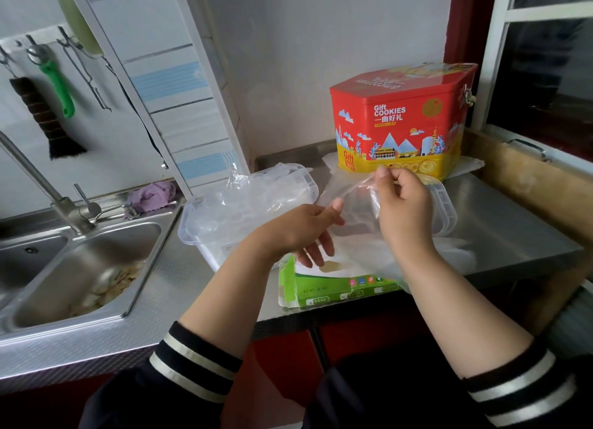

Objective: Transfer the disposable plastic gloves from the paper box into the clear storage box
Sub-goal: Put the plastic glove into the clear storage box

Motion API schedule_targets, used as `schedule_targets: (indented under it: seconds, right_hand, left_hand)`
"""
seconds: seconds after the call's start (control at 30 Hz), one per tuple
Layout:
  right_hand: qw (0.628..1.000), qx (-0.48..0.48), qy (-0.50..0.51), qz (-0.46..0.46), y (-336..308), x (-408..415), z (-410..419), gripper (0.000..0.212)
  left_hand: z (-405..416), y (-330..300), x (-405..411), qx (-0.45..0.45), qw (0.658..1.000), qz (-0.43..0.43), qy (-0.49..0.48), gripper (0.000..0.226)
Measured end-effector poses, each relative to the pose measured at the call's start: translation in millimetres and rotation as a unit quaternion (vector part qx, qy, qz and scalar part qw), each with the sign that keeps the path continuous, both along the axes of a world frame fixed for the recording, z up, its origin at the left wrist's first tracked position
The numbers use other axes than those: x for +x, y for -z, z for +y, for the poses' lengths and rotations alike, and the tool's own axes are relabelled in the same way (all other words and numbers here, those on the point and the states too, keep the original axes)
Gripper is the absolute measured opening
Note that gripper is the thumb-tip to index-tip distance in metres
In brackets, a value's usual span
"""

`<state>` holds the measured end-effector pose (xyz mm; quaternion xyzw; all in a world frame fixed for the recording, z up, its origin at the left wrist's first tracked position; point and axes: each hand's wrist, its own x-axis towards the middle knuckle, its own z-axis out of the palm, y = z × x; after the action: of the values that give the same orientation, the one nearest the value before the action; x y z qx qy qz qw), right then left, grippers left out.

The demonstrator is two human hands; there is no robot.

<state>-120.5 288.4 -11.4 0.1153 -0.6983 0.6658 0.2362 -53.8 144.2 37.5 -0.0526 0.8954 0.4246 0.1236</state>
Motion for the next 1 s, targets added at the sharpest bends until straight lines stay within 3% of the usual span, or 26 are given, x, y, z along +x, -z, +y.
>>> schedule_targets:
  seconds: [0.07, 0.17, 0.27, 0.33, 0.5, 0.63, 0.73, 1.0]
  right_hand:
    - [1.000, 0.002, 0.001, 0.029, 2, 2, 0, 0.023]
    - [0.994, 0.048, -0.020, 0.096, 15, 9, -2, 0.021]
    - [0.967, 0.123, -0.027, 0.222, 32, 14, -1, 0.026]
    - [0.938, 0.173, -0.028, 0.300, 37, 14, 0, 0.026]
    - [0.895, 0.235, -0.038, 0.378, 41, 15, 2, 0.026]
    - [0.896, 0.292, -0.047, 0.331, 41, 19, 2, 0.033]
    - [0.903, 0.348, -0.031, 0.248, 42, 19, 5, 0.037]
    - [0.879, 0.450, -0.041, 0.151, 53, 12, 11, 0.027]
  left_hand:
    - [2, 1, -2, 0.013, 1.000, 0.007, -0.025, 0.071]
    - [2, 1, -7, 0.122, 0.988, 0.018, -0.089, 0.087]
    - [1, -3, -12, 0.212, 0.969, 0.025, -0.126, 0.092]
    - [1, -6, -11, 0.212, 0.967, 0.043, -0.132, 0.074]
    - [2, -10, -6, 0.085, 0.974, 0.149, -0.145, 0.022]
    - [-8, -27, -6, 0.064, 0.960, 0.242, -0.127, 0.020]
    - [-33, -40, -8, 0.091, 0.940, 0.275, -0.178, 0.027]
    - [-102, -35, -10, 0.134, 0.900, 0.226, -0.348, 0.047]
